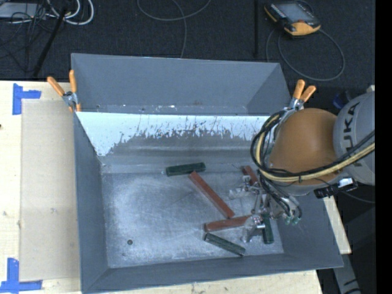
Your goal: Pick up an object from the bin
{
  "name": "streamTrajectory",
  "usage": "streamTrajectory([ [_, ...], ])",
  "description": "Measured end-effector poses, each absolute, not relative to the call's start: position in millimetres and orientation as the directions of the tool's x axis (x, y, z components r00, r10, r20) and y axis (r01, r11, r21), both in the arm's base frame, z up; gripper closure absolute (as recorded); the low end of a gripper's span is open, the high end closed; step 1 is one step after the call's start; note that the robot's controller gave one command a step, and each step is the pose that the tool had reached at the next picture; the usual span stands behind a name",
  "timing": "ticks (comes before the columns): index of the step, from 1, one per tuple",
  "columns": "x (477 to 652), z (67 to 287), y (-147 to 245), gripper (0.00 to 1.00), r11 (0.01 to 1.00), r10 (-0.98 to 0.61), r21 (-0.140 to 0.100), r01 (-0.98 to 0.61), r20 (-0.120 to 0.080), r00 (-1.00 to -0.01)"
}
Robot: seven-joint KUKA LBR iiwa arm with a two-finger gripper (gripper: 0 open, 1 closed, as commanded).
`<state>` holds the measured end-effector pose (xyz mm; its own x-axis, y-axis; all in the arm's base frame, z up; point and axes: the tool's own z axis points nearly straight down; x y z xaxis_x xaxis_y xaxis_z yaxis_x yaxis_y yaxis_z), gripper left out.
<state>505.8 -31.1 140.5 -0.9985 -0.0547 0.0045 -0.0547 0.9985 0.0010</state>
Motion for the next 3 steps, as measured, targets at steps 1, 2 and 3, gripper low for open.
streamTrajectory([
  [1,509.4,135,-34,0.00,0.987,-0.162,0.000,-0.162,0.001,-0.987],
  [2,500.8,85,-28,0.00,0.999,-0.035,-0.001,-0.035,-0.002,-0.999],
  [3,501.5,74,-23,1.00,0.988,-0.152,-0.003,-0.152,-0.017,-0.988],
])
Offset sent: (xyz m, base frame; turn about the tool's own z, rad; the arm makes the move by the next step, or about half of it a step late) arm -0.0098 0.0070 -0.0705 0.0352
